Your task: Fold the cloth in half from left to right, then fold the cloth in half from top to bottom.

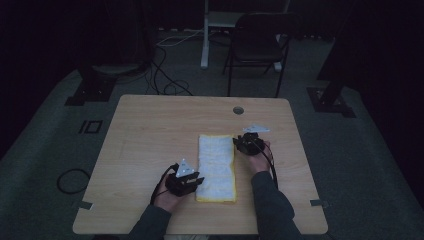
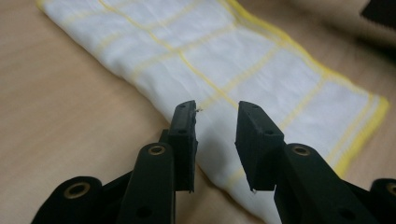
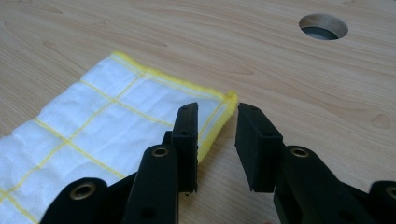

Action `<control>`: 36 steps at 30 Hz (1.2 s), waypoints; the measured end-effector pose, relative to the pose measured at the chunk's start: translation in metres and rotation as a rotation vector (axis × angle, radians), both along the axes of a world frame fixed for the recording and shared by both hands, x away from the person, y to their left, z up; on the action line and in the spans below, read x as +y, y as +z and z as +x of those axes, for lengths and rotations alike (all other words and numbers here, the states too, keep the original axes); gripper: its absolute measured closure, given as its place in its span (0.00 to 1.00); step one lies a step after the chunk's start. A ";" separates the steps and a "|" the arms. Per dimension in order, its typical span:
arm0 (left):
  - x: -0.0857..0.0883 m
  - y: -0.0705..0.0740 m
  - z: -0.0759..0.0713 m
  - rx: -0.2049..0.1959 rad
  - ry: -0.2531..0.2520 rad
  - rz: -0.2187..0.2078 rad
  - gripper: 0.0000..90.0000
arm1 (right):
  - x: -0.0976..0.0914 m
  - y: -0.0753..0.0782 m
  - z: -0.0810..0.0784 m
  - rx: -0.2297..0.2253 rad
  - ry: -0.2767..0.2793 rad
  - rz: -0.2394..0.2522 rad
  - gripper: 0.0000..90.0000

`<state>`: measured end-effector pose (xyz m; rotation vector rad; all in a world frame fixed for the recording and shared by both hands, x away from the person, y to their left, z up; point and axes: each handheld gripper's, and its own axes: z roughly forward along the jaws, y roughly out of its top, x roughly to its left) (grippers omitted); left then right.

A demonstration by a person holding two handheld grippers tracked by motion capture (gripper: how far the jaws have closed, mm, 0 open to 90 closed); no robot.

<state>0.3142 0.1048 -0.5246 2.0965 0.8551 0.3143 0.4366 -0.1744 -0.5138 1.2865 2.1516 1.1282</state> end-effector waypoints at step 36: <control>0.004 0.022 0.081 0.011 0.099 -0.040 0.73 | -0.002 -0.002 0.000 0.007 0.004 0.005 0.69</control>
